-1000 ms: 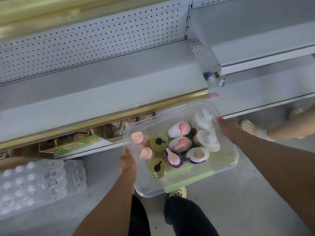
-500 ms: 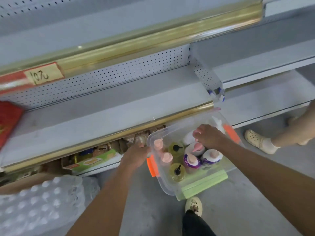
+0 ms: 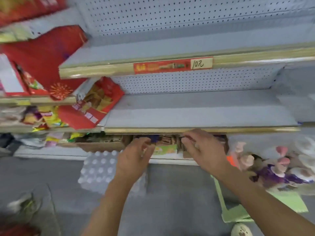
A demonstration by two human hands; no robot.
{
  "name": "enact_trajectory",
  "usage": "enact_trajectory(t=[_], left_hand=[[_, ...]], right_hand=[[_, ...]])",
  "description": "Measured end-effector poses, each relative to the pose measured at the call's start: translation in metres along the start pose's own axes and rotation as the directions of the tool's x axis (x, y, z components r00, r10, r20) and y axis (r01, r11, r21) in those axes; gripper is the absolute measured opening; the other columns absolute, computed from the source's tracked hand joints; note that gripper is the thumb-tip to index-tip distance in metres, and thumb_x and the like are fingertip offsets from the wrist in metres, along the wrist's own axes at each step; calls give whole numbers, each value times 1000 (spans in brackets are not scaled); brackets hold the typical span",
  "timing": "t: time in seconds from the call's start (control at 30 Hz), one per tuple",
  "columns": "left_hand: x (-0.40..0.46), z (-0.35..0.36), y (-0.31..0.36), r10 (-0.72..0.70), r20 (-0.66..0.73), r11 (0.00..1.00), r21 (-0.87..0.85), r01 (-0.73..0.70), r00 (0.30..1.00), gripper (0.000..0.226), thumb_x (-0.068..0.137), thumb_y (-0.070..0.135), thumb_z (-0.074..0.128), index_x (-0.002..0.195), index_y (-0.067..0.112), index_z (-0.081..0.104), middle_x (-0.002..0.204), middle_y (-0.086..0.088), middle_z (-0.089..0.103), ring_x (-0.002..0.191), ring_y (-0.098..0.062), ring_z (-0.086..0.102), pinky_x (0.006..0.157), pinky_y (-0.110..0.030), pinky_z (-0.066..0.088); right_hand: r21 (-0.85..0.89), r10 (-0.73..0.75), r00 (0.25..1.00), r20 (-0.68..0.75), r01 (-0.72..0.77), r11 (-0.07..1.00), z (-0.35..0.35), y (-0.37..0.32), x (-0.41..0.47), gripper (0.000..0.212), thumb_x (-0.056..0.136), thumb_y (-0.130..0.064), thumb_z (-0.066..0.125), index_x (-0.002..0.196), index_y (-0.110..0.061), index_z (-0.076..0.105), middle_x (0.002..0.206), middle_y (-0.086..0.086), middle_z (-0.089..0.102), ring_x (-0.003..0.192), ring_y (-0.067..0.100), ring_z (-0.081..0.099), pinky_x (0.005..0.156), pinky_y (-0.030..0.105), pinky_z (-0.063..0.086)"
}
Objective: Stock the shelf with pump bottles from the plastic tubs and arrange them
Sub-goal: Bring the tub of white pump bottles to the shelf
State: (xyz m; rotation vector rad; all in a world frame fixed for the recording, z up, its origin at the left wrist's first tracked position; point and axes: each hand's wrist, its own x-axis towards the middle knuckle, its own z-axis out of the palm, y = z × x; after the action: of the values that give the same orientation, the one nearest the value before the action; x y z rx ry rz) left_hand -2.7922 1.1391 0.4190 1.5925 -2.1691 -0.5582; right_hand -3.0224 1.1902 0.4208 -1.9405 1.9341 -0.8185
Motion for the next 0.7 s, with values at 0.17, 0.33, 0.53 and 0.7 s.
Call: enact_trajectory(t=[0.17, 0.33, 0.53, 0.7], left_hand=[[-53, -101, -98, -61, -227, 996, 56, 76, 972, 52, 94, 47, 54, 137, 17, 50, 121, -3, 63, 114, -25, 56, 89, -42, 50], [-95, -176, -186, -243, -335, 953, 90, 288, 910, 57, 96, 49, 51, 142, 16, 44, 129, -7, 55, 121, -29, 51, 94, -44, 45], [-124, -245, -268, -284, -476, 889, 195, 415, 832, 69, 87, 62, 32, 132, 13, 53, 119, -10, 60, 111, -34, 56, 88, -48, 49], [-122, -300, -336, -280, -586, 798, 299, 524, 760, 64, 90, 58, 33, 133, 16, 52, 114, -7, 59, 105, -30, 54, 87, -43, 43]], right_hand=[[-22, -206, 976, 70, 208, 978, 63, -115, 27, 53, 94, -54, 32, 129, -21, 55, 123, -1, 59, 110, 22, 56, 89, 40, 48], [8, -378, 913, 154, 381, 925, 116, -213, 59, 44, 97, -46, 43, 133, -21, 51, 129, -1, 54, 114, 22, 52, 92, 40, 44], [-5, -597, 780, 184, 609, 793, 176, -321, 115, 37, 96, -37, 51, 127, -18, 54, 127, 2, 55, 112, 27, 53, 86, 42, 46], [45, -735, 634, 239, 749, 661, 245, -407, 162, 45, 92, -43, 41, 126, -16, 55, 124, 2, 56, 111, 25, 53, 89, 42, 44]])
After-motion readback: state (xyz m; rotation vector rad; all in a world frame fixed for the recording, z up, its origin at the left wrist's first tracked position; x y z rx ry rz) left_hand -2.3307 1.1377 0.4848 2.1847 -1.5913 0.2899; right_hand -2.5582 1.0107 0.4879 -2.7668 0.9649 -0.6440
